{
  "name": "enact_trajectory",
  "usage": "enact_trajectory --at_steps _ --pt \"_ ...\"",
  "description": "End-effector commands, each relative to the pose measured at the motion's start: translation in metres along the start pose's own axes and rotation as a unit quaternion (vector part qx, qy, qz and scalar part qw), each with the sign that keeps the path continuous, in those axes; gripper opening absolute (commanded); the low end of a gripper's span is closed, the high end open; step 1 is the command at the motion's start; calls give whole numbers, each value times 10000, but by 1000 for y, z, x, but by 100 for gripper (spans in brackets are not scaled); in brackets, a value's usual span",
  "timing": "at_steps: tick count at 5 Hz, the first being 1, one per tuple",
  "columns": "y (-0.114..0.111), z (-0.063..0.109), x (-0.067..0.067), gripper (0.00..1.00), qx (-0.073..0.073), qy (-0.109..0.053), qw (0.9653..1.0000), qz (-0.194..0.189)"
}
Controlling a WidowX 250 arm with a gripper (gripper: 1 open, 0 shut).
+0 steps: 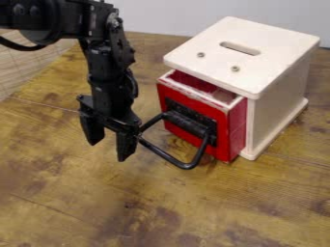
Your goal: Close the drawer
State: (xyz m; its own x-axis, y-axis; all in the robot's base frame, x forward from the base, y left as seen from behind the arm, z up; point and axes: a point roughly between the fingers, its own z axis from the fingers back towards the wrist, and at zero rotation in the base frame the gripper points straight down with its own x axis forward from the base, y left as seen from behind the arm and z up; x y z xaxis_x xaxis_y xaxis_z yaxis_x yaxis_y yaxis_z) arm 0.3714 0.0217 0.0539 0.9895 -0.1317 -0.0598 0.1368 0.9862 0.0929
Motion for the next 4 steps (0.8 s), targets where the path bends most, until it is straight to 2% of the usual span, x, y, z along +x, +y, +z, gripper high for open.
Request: enact_trajectory --at_steps 1,4 --pt "-3 16 8 100 -6 -327 9993 161" --pt "-10 14 6 100 -94 -305 9987 396"
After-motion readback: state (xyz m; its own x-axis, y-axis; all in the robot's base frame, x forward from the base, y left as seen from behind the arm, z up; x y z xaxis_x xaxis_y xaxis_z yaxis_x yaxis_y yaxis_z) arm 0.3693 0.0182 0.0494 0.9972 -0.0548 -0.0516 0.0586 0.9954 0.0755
